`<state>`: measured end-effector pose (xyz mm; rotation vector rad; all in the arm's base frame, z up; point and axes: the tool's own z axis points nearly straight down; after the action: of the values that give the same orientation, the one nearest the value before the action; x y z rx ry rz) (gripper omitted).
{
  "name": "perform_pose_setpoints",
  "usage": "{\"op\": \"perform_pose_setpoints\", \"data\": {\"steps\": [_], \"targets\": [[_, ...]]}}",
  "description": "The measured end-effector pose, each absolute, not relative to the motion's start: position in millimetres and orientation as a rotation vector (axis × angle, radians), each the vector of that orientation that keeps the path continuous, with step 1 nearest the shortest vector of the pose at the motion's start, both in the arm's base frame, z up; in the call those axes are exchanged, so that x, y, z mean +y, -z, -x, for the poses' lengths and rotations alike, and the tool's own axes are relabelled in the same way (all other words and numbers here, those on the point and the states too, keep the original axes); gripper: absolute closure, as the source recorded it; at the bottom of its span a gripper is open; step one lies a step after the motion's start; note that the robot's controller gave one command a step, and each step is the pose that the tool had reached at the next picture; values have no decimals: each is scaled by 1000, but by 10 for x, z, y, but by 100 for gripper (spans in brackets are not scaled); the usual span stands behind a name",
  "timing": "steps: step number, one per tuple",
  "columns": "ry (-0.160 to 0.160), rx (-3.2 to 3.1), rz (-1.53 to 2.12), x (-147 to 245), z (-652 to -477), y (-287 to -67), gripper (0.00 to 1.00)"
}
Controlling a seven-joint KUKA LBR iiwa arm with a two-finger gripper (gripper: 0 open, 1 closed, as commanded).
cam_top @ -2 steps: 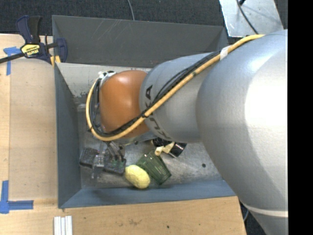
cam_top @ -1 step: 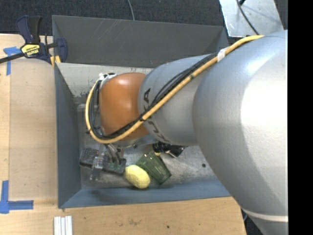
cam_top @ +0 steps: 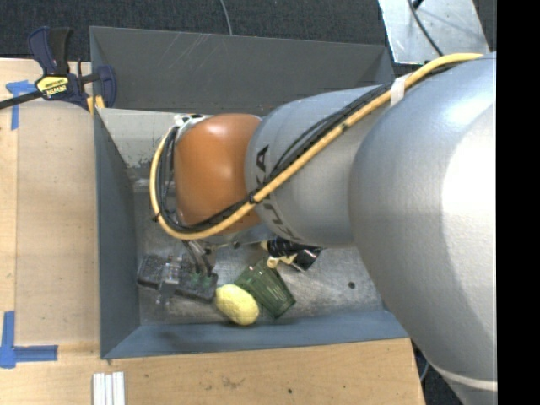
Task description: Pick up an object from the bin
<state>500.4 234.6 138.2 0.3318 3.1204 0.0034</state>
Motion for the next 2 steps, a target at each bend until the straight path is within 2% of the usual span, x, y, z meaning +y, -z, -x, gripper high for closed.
{"op": "perform_pose_setpoints", "data": {"steps": [1, 2], "targets": [[-2, 3067, -672, 2312, -4929, -737, 0], [-4, 3085, -546, 2397, -5054, -734, 100]]}}
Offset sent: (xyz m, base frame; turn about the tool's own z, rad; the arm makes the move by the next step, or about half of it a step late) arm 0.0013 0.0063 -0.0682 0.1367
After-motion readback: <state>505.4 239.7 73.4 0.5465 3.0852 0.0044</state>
